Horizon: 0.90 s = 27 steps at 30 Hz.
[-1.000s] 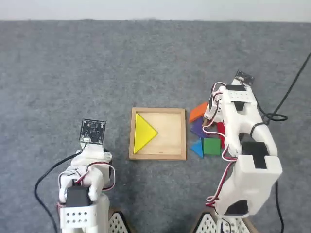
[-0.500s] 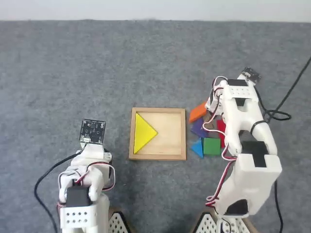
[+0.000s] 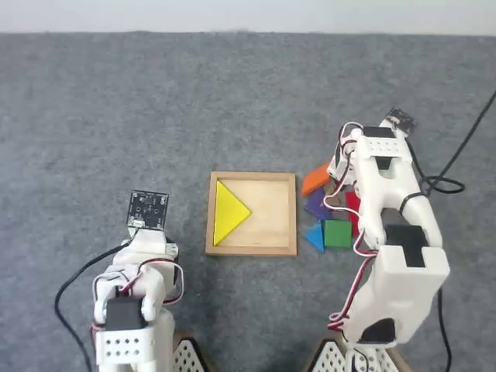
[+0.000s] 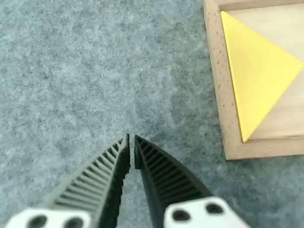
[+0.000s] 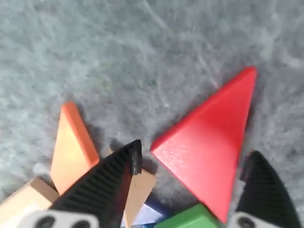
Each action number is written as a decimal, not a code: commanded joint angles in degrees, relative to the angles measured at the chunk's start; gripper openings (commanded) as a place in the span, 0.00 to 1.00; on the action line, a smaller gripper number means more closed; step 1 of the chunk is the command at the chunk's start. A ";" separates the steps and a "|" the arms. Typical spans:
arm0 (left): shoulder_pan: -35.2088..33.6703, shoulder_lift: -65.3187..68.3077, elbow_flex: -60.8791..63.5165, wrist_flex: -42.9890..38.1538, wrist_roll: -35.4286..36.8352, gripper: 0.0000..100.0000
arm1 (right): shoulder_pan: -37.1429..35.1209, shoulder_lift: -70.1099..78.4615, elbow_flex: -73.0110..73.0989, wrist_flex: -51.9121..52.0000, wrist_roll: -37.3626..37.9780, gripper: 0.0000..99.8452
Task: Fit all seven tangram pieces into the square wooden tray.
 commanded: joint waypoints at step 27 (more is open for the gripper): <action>0.26 -0.88 -0.57 0.18 -0.09 0.02 | 0.84 -1.36 -10.55 12.44 7.30 0.28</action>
